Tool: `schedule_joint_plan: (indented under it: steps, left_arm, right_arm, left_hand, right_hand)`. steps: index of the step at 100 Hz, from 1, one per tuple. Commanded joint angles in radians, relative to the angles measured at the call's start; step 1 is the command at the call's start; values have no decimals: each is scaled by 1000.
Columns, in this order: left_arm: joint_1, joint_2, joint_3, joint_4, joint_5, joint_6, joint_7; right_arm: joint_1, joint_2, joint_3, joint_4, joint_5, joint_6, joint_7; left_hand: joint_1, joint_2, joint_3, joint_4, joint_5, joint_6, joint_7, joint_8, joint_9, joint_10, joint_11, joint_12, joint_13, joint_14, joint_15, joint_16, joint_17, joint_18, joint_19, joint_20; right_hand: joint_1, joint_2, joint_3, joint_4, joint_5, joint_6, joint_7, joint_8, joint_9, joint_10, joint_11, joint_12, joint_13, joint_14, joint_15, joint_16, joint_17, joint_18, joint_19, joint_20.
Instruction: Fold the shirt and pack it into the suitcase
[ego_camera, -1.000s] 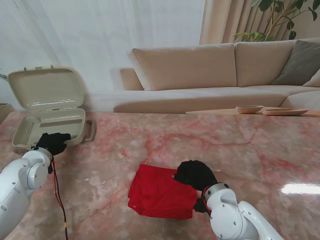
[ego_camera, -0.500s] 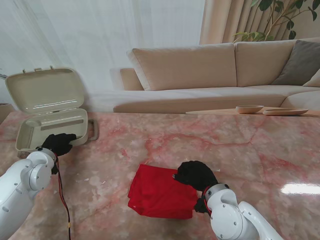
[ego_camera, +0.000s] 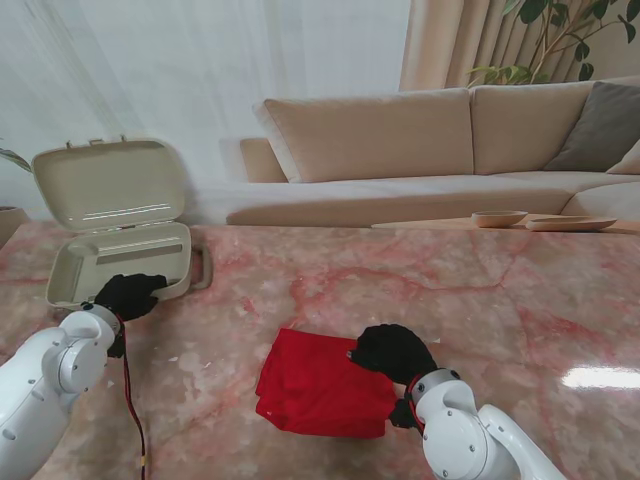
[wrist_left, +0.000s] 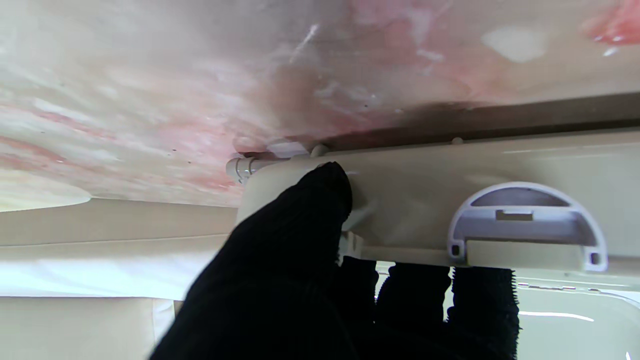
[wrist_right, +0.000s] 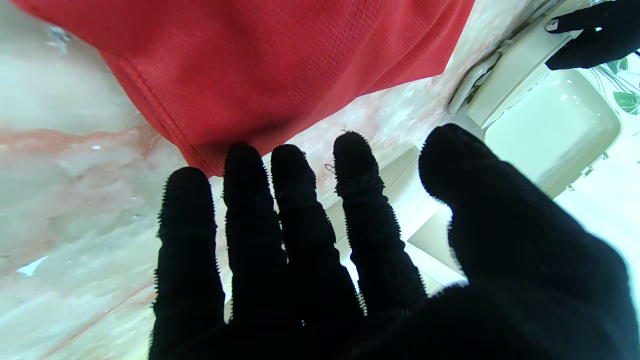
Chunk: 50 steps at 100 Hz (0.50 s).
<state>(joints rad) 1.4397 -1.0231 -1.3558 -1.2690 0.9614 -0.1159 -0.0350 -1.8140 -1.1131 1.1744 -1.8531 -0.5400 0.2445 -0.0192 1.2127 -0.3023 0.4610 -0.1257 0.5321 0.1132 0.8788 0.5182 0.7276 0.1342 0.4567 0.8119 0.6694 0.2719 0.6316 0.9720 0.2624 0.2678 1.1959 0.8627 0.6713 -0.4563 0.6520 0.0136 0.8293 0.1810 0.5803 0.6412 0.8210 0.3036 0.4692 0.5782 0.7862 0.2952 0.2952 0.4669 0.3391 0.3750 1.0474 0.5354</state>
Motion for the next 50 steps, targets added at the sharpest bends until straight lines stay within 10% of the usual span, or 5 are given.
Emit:
schedule_joint_plan:
  steps: [1, 50]
  left_arm:
    - [18, -10, 19, -4, -6, -15, -6]
    - [-26, -21, 114, 4, -67, -68, 15]
  right_arm:
    - [-8, -1, -1, 9, 6, 3, 16]
    - [-13, -3, 4, 12, 5, 0, 6]
  left_hand:
    - [78, 26, 73, 5, 85, -71, 74, 35, 39, -17, 2, -2, 50, -13, 50, 10, 7, 16, 41, 21]
    - [78, 20, 75, 4, 99, -82, 78, 38, 51, -31, 5, 2, 56, -14, 49, 11, 9, 16, 42, 21]
  right_hand:
    - [-31, 9, -18, -21, 16, -10, 6, -1, 12, -8, -2, 2, -17, -8, 0, -16, -8, 12, -3, 27]
    - [-37, 7, -11, -24, 13, -19, 8, 0, 11, -17, -2, 3, -18, -17, -2, -18, -7, 7, -3, 27]
